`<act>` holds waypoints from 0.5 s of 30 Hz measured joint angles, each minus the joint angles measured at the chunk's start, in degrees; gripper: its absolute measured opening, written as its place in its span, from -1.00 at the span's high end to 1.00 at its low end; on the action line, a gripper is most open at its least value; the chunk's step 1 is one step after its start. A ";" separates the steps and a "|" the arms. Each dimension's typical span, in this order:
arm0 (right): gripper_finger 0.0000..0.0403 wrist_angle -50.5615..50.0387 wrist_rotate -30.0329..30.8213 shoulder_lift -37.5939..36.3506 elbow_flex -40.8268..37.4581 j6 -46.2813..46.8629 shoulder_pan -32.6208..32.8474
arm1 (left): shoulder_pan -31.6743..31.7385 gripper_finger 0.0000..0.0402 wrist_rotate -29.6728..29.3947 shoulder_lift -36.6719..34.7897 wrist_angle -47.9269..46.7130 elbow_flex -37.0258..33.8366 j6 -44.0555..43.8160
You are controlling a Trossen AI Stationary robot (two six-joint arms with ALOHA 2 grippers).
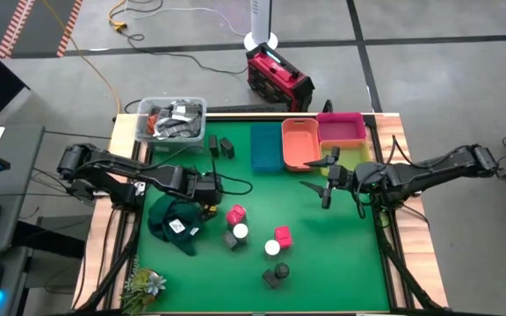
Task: Sort spices by type
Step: Put the middle black seasoning bottle into the pink bin
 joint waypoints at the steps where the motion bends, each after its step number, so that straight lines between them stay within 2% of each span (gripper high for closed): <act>1: -0.45 -0.01 0.02 0.00 0.00 0.00 0.00 | 0.00 -0.42 0.00 -0.02 -0.02 0.00 0.00; 9: -0.45 0.00 0.00 0.00 0.00 0.00 0.00 | 0.07 0.02 1.05 -0.19 0.18 0.04 1.11; 15: -0.45 0.01 0.00 0.02 0.00 0.09 0.00 | 0.36 0.02 4.10 -0.49 0.19 0.04 1.49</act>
